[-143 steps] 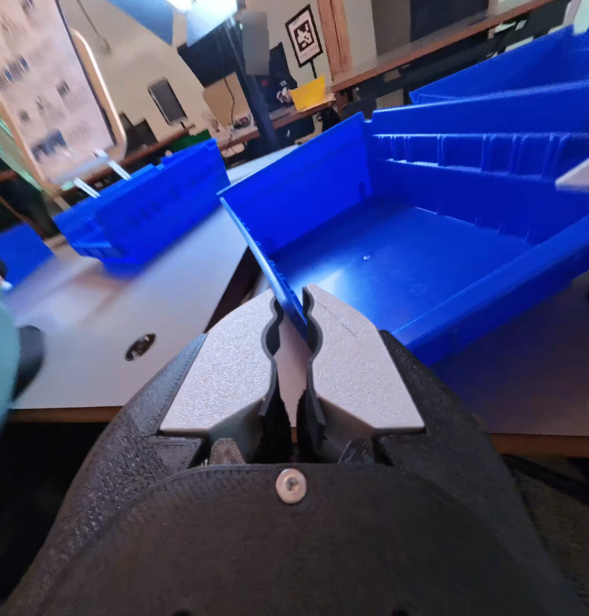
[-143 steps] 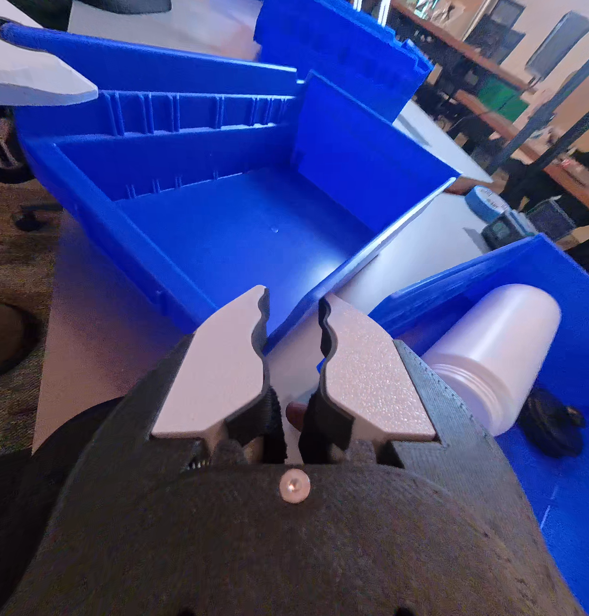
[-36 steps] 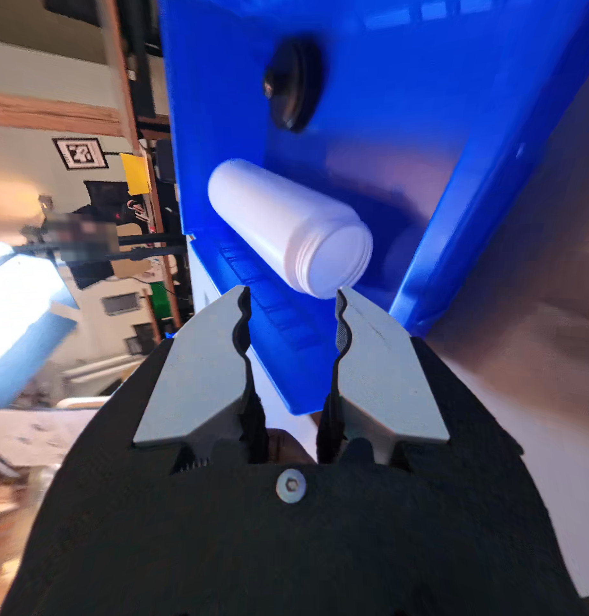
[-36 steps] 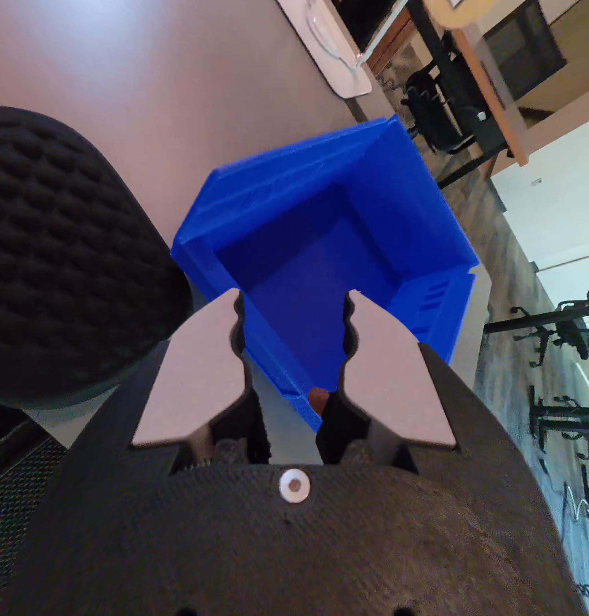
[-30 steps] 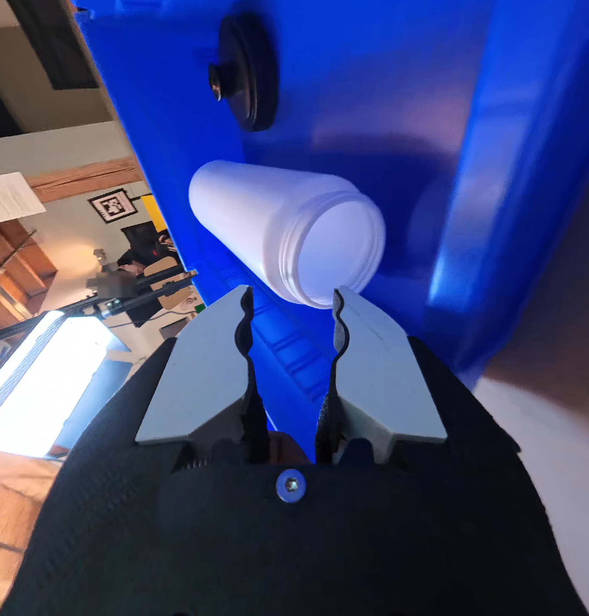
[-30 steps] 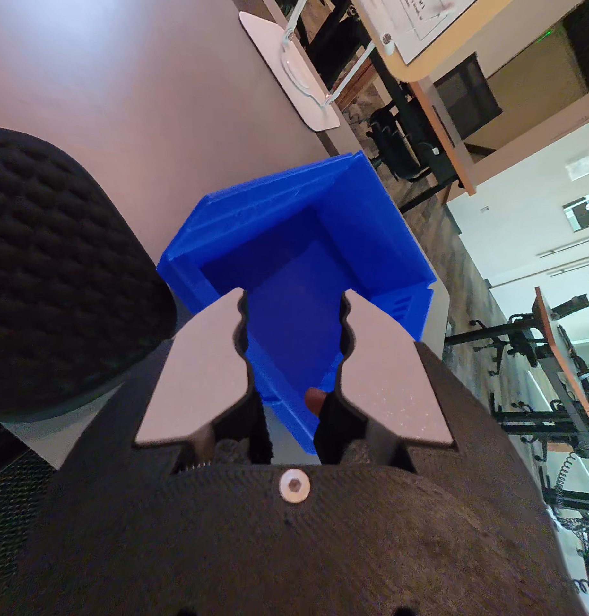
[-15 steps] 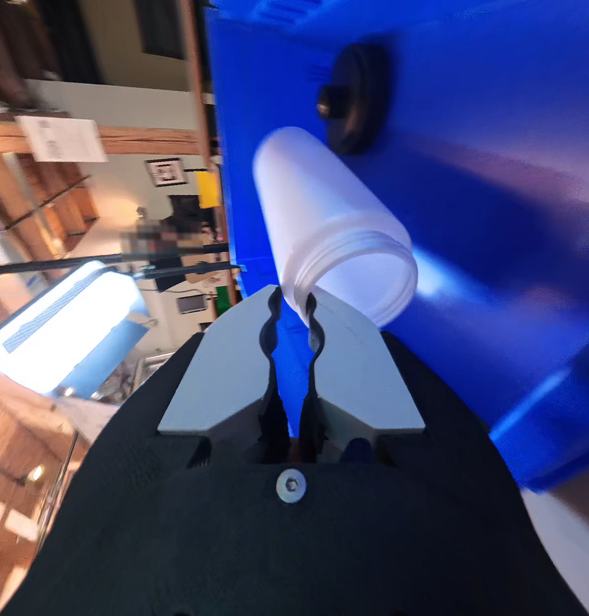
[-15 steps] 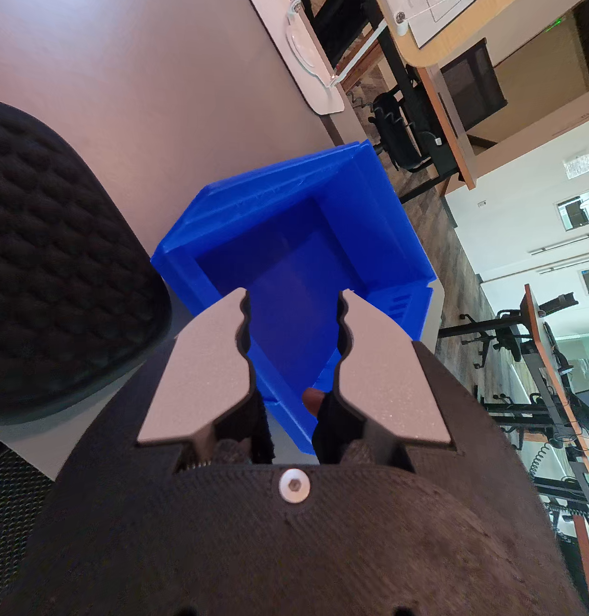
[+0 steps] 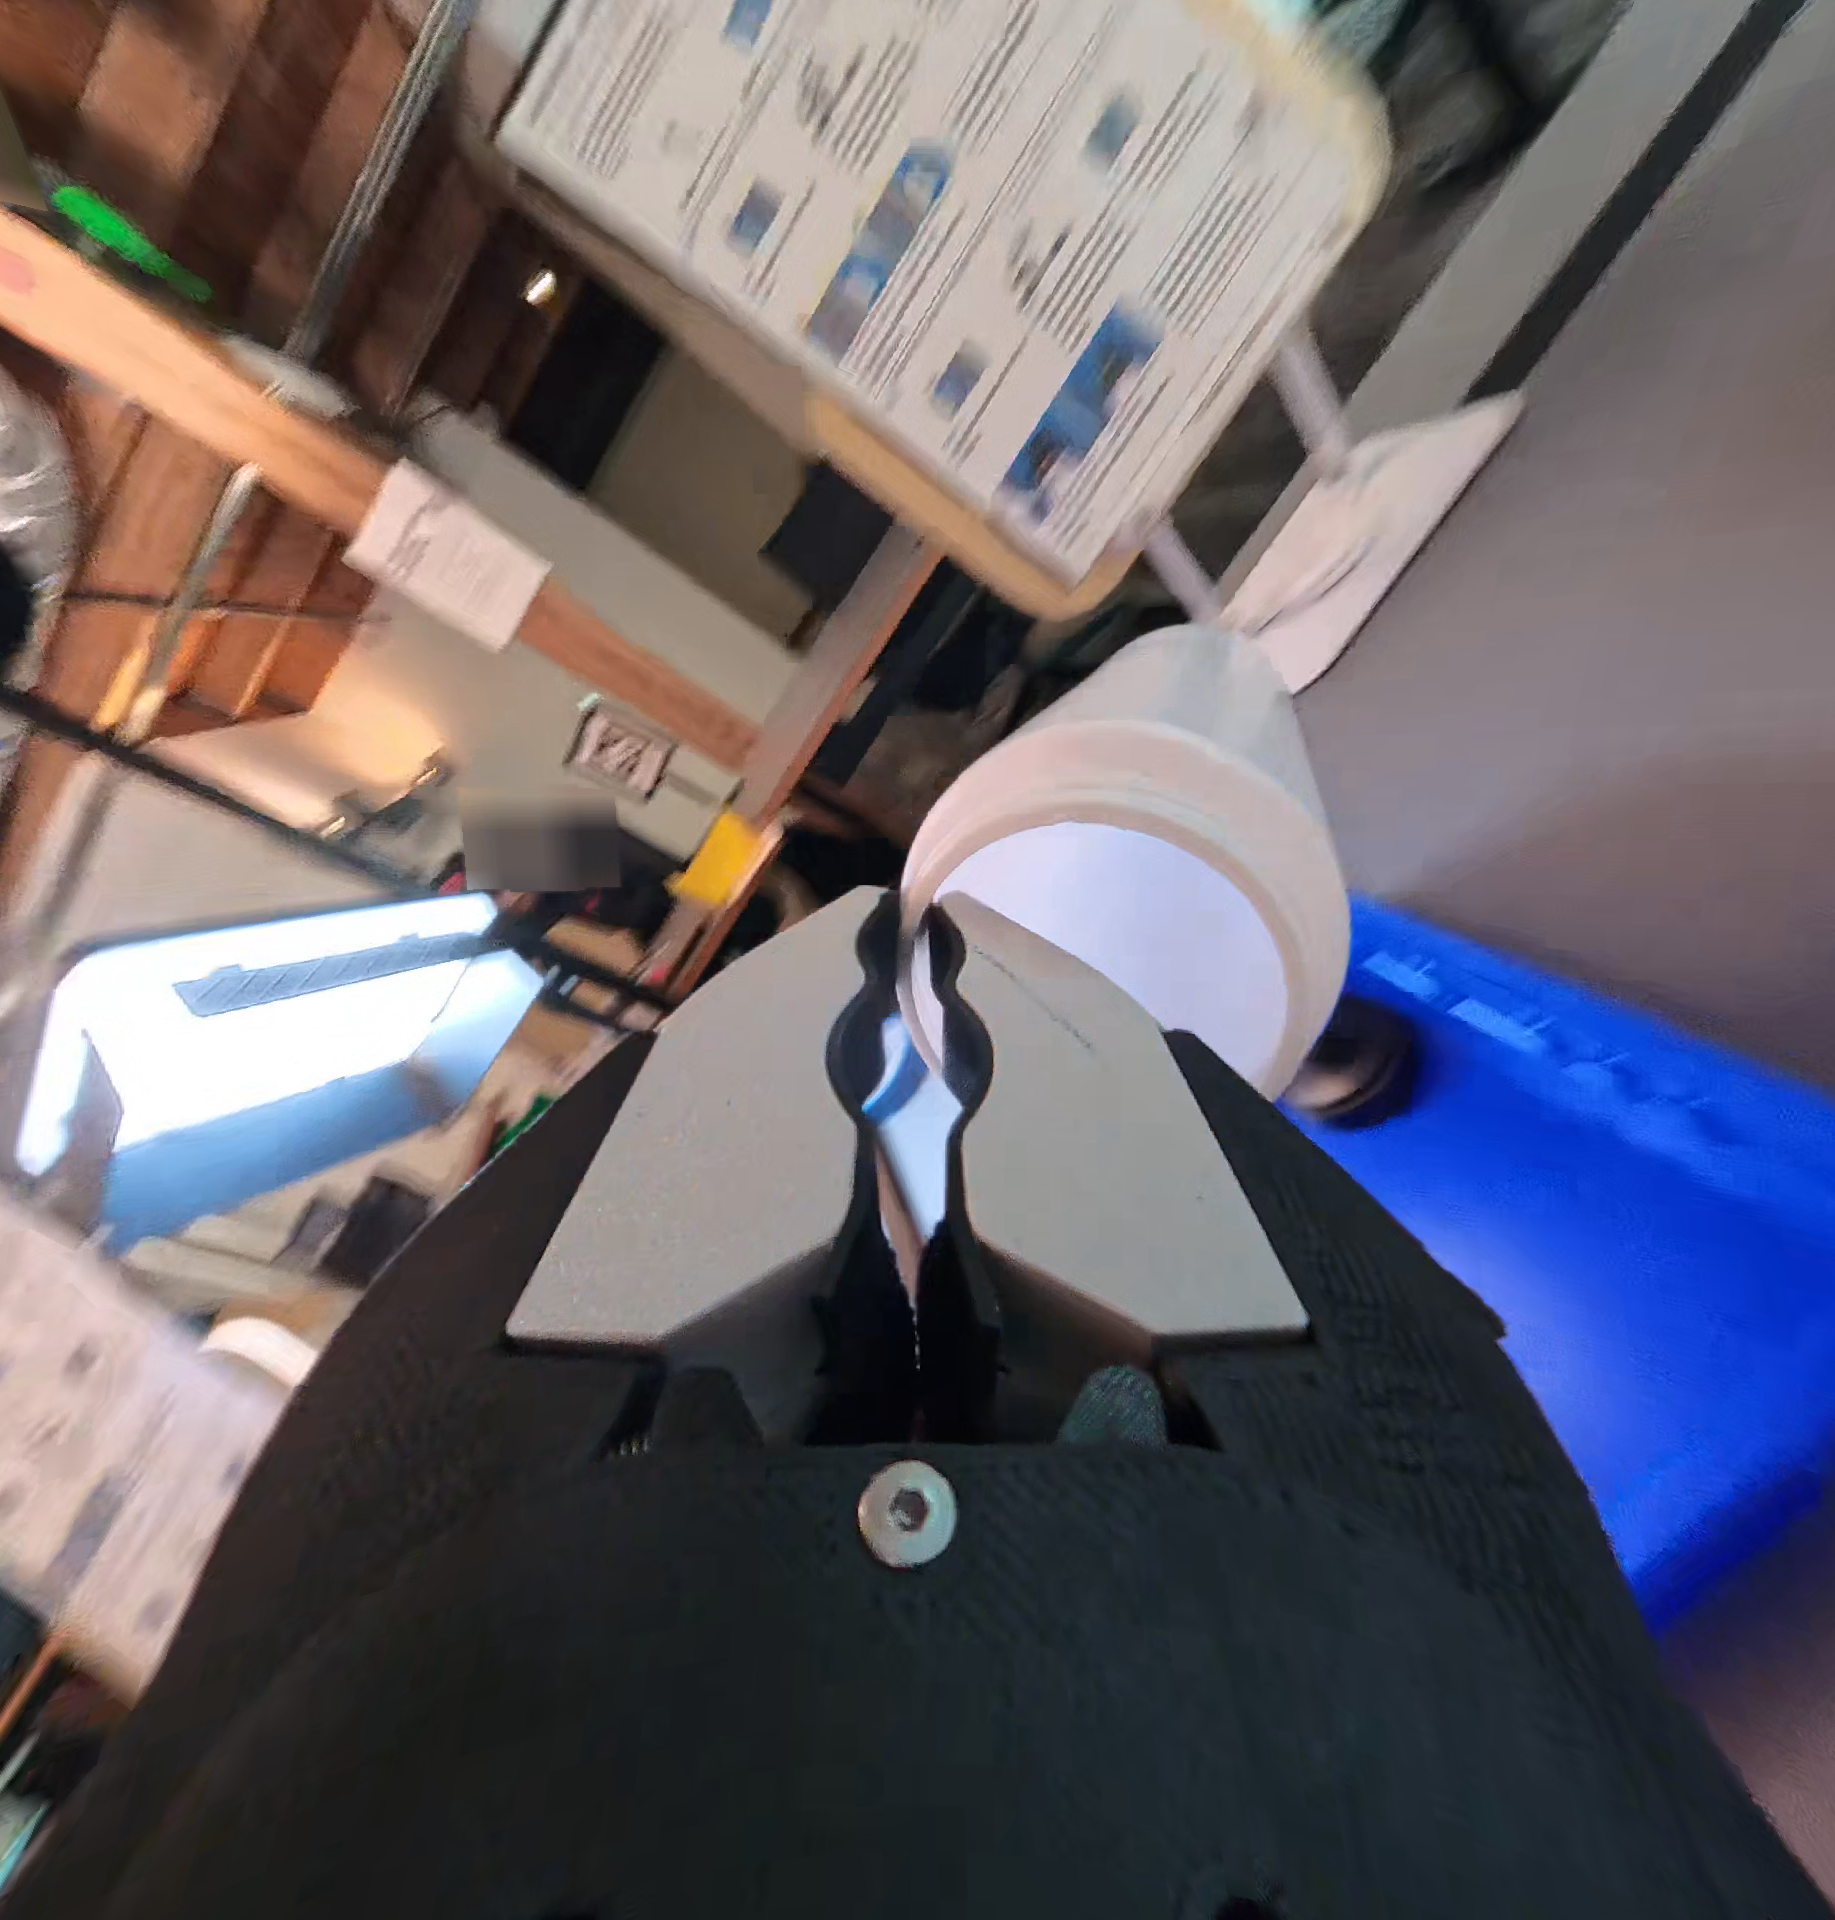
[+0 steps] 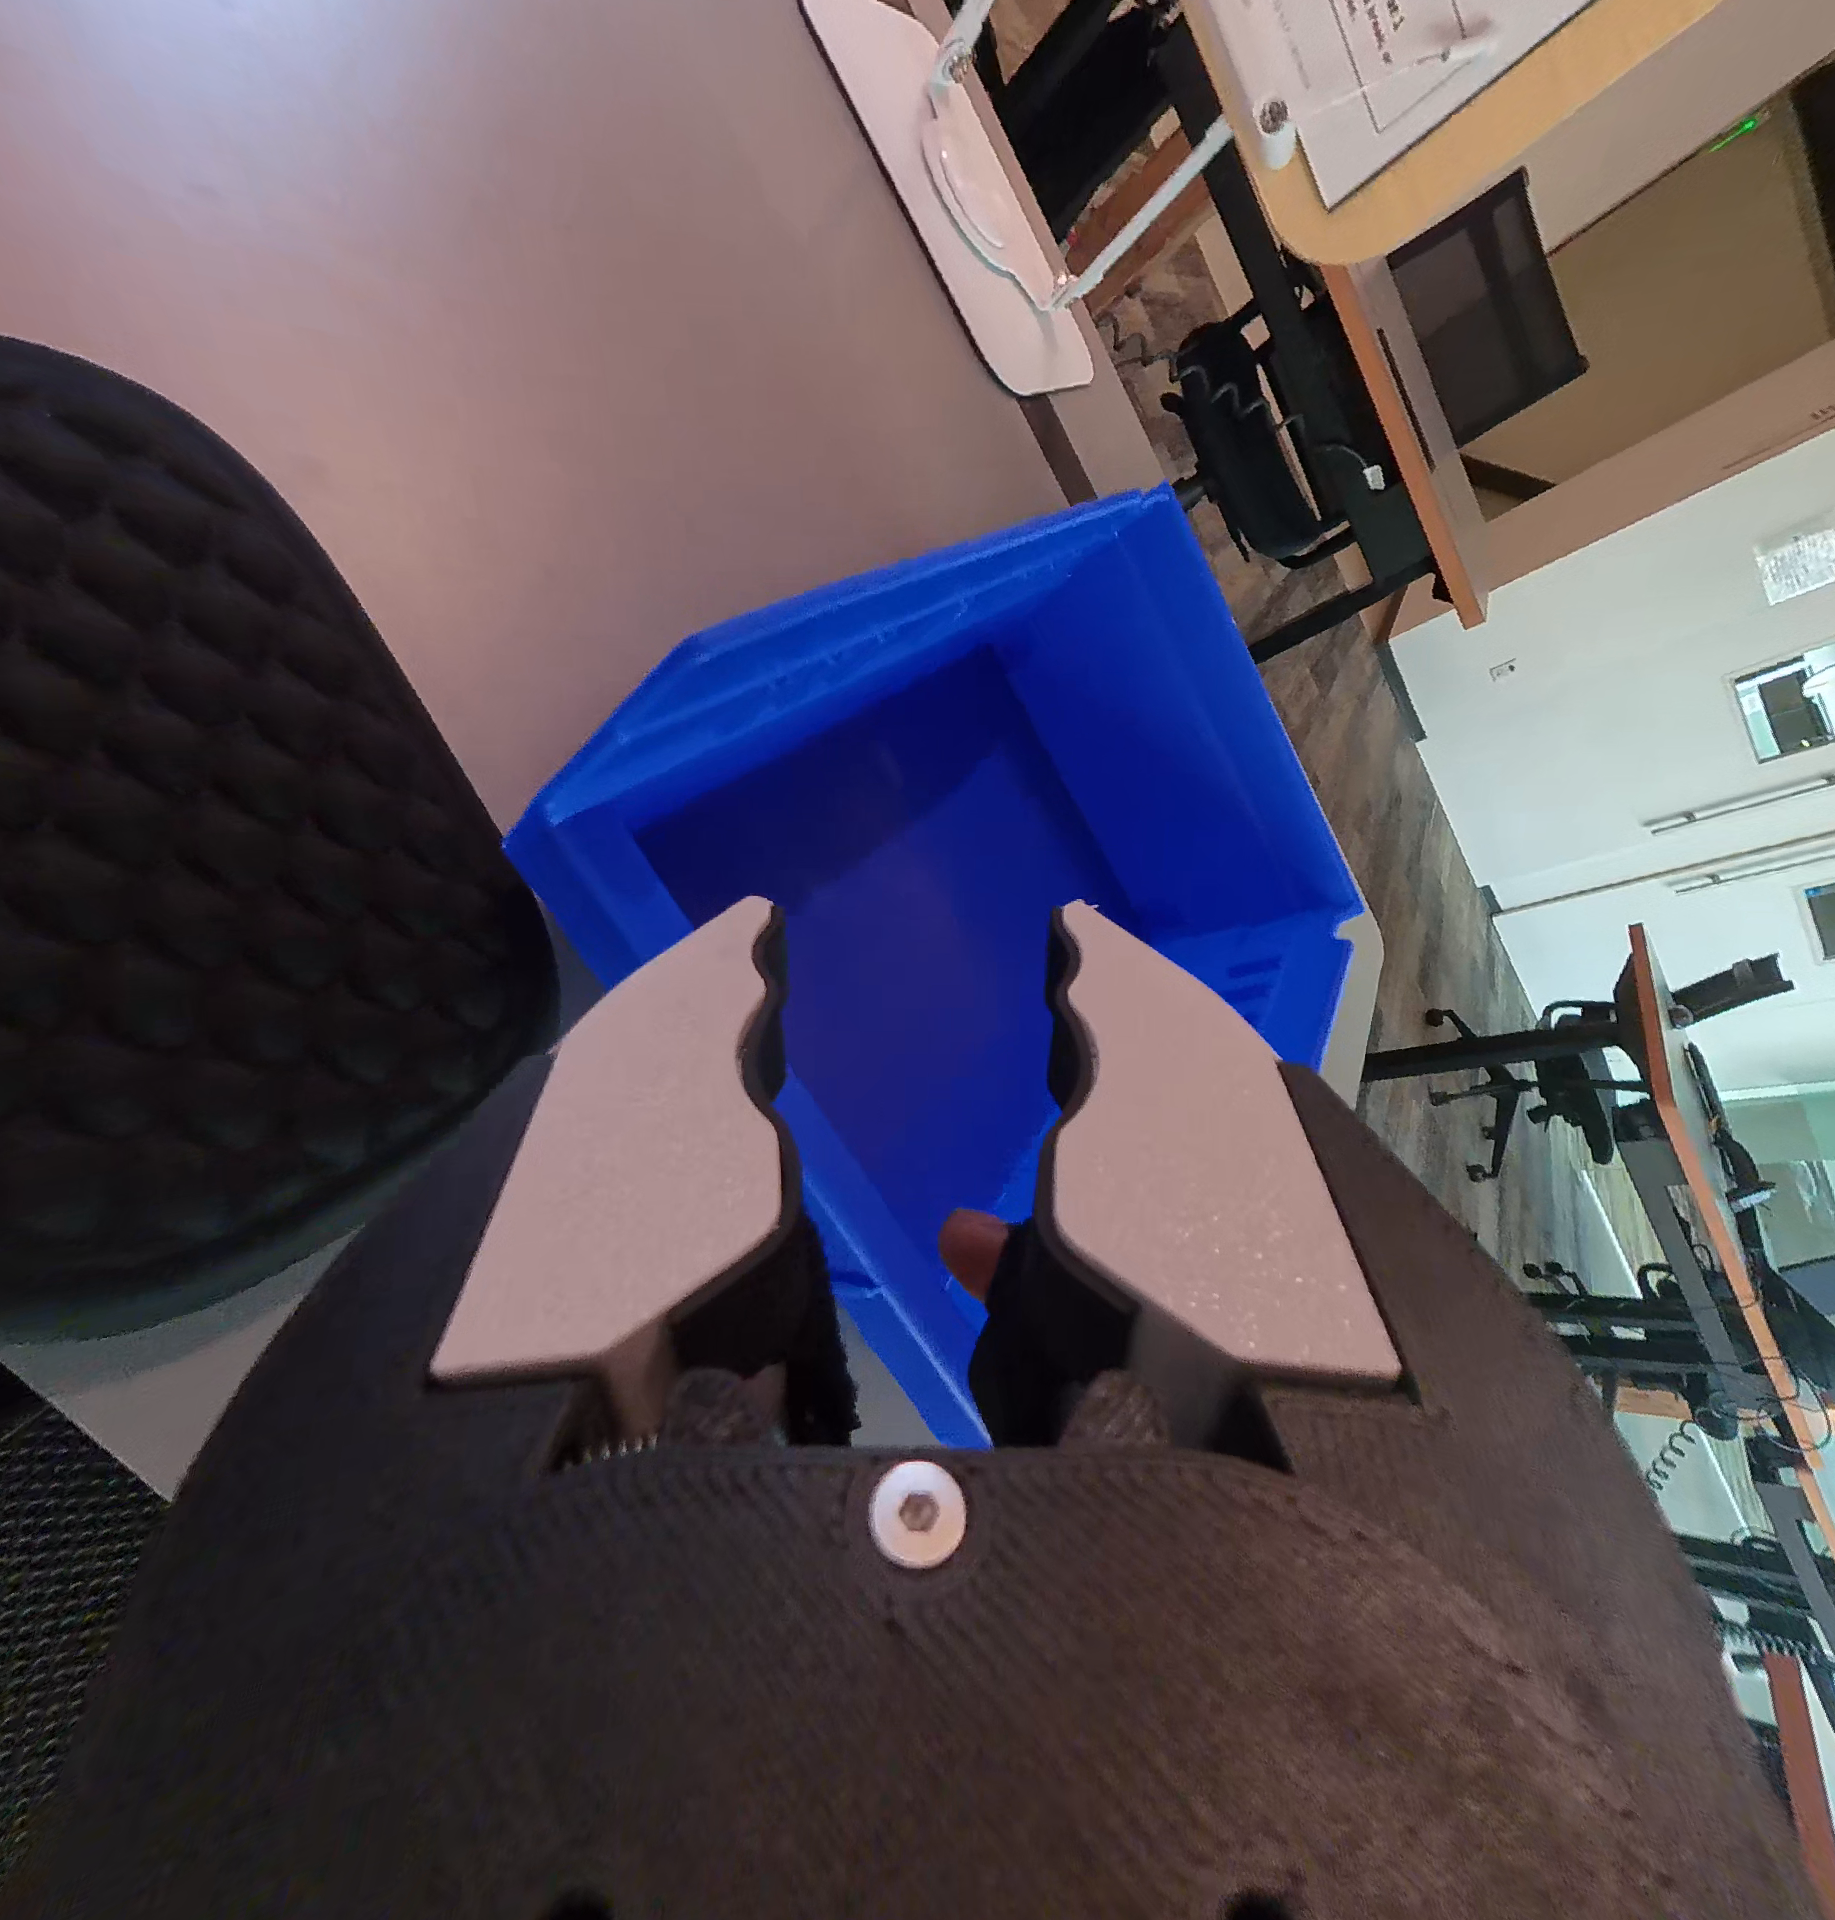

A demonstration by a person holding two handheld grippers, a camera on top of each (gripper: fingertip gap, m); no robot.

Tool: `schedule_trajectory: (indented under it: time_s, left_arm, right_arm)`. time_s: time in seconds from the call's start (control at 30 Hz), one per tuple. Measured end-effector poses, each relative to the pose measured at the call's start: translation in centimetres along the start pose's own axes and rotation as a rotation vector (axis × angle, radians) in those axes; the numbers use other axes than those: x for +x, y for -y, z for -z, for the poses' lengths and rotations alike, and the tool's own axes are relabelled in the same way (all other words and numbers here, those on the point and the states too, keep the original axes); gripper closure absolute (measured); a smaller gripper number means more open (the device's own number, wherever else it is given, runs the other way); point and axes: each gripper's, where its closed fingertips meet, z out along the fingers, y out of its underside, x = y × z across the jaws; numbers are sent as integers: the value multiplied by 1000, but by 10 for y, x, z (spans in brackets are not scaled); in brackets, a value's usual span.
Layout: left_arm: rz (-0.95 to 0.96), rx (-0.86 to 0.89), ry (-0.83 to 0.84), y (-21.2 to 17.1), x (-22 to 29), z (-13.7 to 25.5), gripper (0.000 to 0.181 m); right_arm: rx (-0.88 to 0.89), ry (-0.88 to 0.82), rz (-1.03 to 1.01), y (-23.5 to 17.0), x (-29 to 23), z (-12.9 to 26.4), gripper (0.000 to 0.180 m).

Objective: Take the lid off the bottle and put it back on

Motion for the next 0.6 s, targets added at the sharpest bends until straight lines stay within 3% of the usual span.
schedule_trajectory:
  time_s: [0.1, 0.2, 0.47, 0.6]
  left_arm:
    - [44, 147, -246, 57, 20, 9, 175]
    - [58, 184, -546, 97, 54, 8, 175]
    - [-183, -119, -1042, 129, 165, -49, 175]
    - [-283, -221, -1166, 140, 215, -78, 175]
  right_arm:
    - [41, 22, 3, 9, -4, -1, 131]
    - [66, 31, 2, 15, -6, 0, 131]
    - [68, 63, 7, 18, -13, -4, 131]
    - [54, 79, 2, 14, -16, -5, 131]
